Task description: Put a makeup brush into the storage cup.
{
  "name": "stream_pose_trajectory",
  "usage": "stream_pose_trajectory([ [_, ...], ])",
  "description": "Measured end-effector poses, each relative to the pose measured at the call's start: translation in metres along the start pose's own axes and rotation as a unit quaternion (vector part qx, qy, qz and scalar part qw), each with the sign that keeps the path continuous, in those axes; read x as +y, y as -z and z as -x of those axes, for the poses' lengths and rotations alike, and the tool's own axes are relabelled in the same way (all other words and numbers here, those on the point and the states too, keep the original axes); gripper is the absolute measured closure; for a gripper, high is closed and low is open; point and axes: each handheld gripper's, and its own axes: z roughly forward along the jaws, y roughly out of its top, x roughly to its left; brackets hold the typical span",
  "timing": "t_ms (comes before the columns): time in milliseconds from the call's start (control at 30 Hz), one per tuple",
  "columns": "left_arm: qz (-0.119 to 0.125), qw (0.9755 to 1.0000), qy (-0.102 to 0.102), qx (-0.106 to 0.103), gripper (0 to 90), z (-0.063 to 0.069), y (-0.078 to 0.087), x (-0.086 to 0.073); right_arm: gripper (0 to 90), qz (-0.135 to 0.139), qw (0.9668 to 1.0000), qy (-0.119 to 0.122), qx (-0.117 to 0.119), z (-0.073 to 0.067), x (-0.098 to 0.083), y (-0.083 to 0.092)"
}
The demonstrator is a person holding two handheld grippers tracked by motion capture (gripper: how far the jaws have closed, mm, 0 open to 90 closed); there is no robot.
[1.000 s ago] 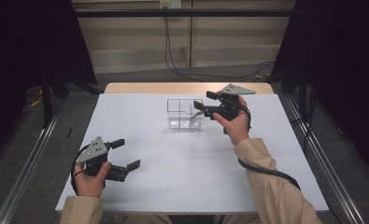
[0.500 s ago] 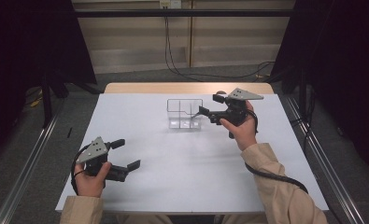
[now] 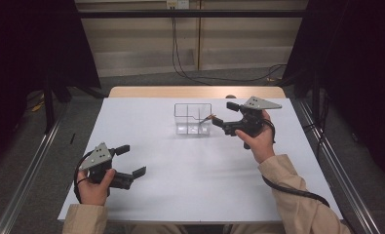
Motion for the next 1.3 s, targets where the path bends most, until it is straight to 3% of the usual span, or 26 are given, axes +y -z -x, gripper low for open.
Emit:
stream_pose_trajectory([
  [467, 0.000, 1.0000, -0.002, -0.008, 0.6, -0.001, -0.010, 0.003, 0.6, -0.007, 0.9999, 0.009, -0.010, 0.002, -0.005, 0.028],
  [900, 0.002, 1.0000, -0.002, -0.008, 0.6, -0.001, -0.011, 0.003, 0.0, -0.006, 0.9995, 0.029, 0.009, -0.001, -0.011, 0.049],
  [1300, 0.005, 1.0000, -0.001, -0.007, 0.7, 0.000, -0.011, 0.003, 0.0, -0.006, 0.9996, 0.027, 0.010, -0.002, -0.021, 0.063],
])
